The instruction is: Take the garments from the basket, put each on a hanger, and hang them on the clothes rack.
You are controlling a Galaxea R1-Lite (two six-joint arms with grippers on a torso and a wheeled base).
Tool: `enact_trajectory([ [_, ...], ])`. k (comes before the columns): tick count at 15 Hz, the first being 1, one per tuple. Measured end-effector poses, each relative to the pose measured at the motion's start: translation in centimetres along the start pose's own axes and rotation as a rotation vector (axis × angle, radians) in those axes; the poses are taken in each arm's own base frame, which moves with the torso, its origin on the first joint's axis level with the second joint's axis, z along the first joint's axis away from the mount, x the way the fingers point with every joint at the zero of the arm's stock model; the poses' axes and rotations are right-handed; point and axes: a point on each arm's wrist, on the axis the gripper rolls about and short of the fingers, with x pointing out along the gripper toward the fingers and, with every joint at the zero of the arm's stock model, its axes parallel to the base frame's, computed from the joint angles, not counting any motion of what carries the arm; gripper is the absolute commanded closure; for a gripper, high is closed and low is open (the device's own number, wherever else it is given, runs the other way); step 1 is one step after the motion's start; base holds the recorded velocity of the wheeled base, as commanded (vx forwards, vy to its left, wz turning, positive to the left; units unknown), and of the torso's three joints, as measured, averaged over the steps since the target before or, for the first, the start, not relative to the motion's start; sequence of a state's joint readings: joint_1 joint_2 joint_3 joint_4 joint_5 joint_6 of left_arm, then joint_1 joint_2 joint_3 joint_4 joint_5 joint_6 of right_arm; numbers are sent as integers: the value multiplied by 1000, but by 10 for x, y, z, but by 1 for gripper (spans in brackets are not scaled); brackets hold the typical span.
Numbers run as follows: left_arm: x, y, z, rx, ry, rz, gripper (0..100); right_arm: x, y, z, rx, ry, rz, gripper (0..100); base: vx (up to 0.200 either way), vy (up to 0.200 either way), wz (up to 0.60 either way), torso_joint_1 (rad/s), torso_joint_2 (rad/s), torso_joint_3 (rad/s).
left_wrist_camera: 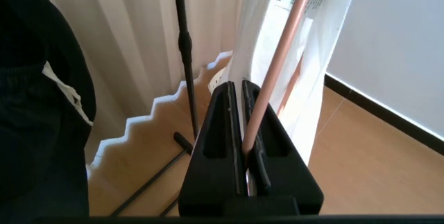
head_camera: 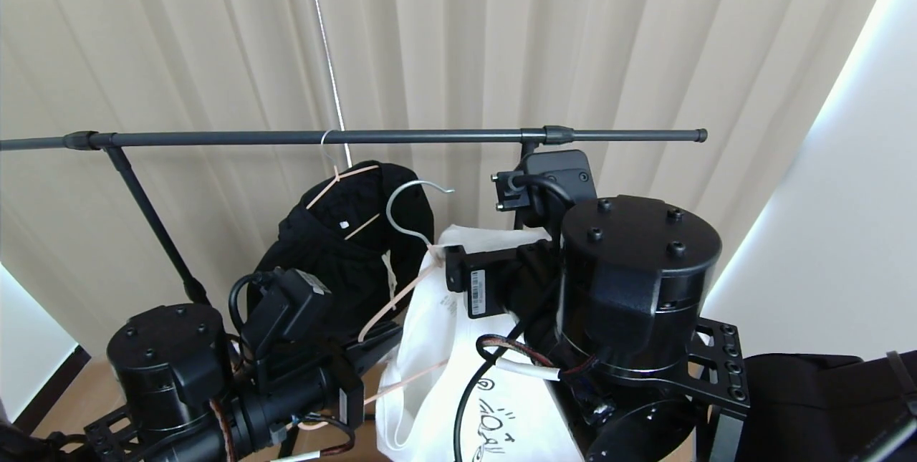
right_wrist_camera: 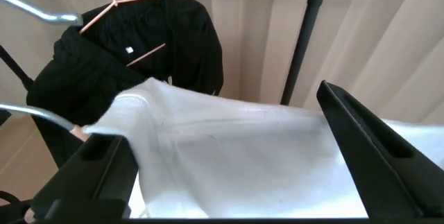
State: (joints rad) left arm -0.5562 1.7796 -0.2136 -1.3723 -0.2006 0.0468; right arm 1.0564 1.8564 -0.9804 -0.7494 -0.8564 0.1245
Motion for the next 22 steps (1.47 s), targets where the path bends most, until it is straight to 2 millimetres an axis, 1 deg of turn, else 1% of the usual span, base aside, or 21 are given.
enact_trajectory([
  [7,8,9,1,-29,-7,67,100,-5,1,-2,-10,-28,21,0,0,0,0,0,0,0],
  [10,8,12,5,-38,-35,84,100,-8,-2,-7,-37,-34,39,0,0,0,0,0,0,0],
  [12,6,18,8,-35,-72,101,100,-14,-7,-11,-72,-53,117,0,0,0,0,0,0,0],
  [14,5,23,5,-36,-63,105,100,-22,-17,-15,-124,-70,212,0,0,0,0,0,0,0],
  [16,5,27,1,-36,-52,82,100,-29,-33,-16,-185,-75,296,0,0,0,0,0,0,0],
  [17,4,30,-1,-37,-44,70,100,-29,-45,-15,-219,-78,322,0,0,0,0,0,0,0],
  [19,0,33,-6,1,-24,46,100,-22,-76,-12,-326,-68,358,0,0,0,0,0,0,0],
  [20,-3,35,-8,38,-14,35,100,-19,-90,-12,-380,-51,414,0,0,0,0,0,0,0],
  [22,-8,38,-14,63,10,23,100,-14,-121,-14,-488,63,518,0,0,0,0,0,0,0],
])
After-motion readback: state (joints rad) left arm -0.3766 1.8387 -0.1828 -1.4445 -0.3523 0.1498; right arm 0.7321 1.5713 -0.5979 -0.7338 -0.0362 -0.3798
